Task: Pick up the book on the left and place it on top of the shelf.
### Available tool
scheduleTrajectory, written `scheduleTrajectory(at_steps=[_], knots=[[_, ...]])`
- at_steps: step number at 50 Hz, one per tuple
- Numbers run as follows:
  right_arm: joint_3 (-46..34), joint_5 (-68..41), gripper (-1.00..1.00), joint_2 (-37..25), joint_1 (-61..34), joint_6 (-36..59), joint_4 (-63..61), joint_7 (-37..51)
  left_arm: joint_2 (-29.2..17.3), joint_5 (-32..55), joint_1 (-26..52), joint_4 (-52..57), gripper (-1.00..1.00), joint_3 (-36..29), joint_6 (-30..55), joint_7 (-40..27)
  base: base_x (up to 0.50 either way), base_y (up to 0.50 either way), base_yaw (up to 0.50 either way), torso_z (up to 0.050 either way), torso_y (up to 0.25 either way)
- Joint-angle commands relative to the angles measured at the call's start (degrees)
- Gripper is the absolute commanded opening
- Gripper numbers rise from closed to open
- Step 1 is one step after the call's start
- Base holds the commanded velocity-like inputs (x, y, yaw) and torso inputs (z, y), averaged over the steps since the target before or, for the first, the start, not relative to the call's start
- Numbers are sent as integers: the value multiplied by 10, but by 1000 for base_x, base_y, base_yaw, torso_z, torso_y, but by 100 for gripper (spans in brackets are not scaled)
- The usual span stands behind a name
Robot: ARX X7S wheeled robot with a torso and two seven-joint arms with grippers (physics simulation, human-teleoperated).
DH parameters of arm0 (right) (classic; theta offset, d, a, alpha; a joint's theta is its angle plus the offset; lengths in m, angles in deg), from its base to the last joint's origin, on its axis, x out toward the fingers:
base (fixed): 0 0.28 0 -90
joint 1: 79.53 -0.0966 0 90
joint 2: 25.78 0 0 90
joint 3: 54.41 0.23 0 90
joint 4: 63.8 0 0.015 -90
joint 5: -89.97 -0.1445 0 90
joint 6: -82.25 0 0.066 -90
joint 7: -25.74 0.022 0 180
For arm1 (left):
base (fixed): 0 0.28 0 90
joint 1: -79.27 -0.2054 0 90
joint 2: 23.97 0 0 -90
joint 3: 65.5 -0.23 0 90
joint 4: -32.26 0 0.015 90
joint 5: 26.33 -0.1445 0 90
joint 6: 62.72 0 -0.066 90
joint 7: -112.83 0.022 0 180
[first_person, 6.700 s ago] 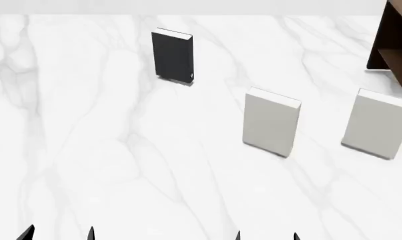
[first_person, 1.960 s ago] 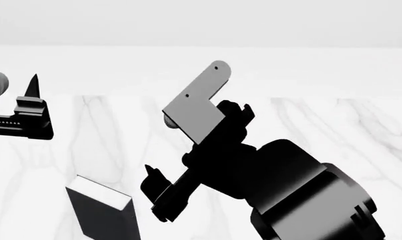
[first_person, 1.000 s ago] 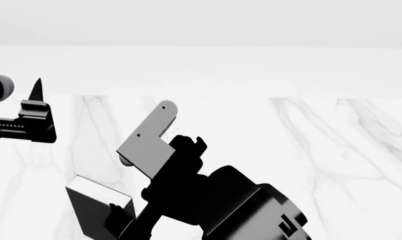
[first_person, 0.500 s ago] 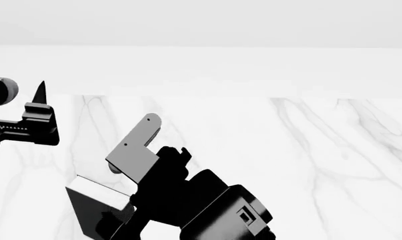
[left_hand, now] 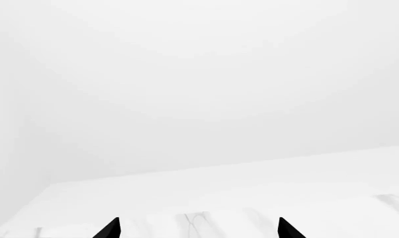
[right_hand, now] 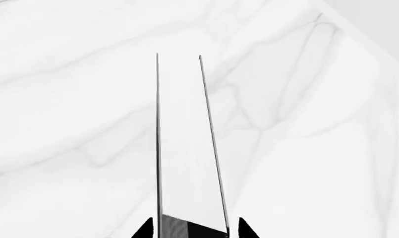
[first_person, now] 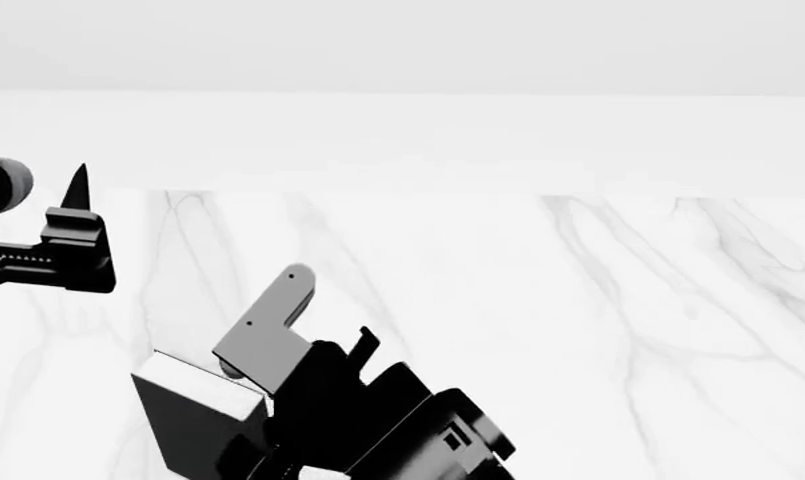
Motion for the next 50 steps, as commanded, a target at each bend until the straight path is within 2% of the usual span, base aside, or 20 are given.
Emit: scheduleTrajectory(at_steps=[1, 18, 25, 36, 41, 42, 43, 46, 47, 50], knots=[[-16, -5, -100, -1, 5, -16, 5, 2, -1, 2, -3, -1, 100, 0, -4, -1, 0, 0, 0, 0, 0], [-16, -18, -100, -17, 6, -10, -31, 17, -3, 5, -5, 1, 100, 0, -2, -5, 0, 0, 1, 0, 0], [22, -52, -100, -71, -19, 83, -200, 56, -4, 7, -3, 7, 100, -1, 4, -8, 0, 0, 0, 0, 0], [72, -75, -100, -114, -82, 176, -334, 102, -7, 11, -3, 11, 100, 6, 6, -8, 0, 0, 0, 0, 0], [57, -22, -100, -135, -108, 184, -368, 158, -8, 13, -4, 15, 100, 8, 8, -10, 0, 0, 0, 0, 0], [44, 1, -100, -141, -112, 174, -374, 173, -9, 13, -3, 15, 100, 8, 8, -10, 0, 0, 0, 0, 9], [-4, 72, -100, -154, -122, 149, -374, 219, -8, 14, -2, 15, 100, 8, 8, -10, 0, 0, 0, 0, 0], [-8, 81, -100, -154, -128, 153, -369, 226, -8, 14, -2, 14, 100, 8, 8, -11, 0, 0, 0, 0, 0], [-34, 136, -100, -161, -151, 159, -364, 269, -8, 14, -1, 13, 100, 6, 6, -11, 0, 0, 0, 0, 0], [-58, 180, -100, -166, -168, 167, -351, 301, -8, 14, -2, 14, 100, 7, 5, -11, 0, 0, 0, 0, 3]])
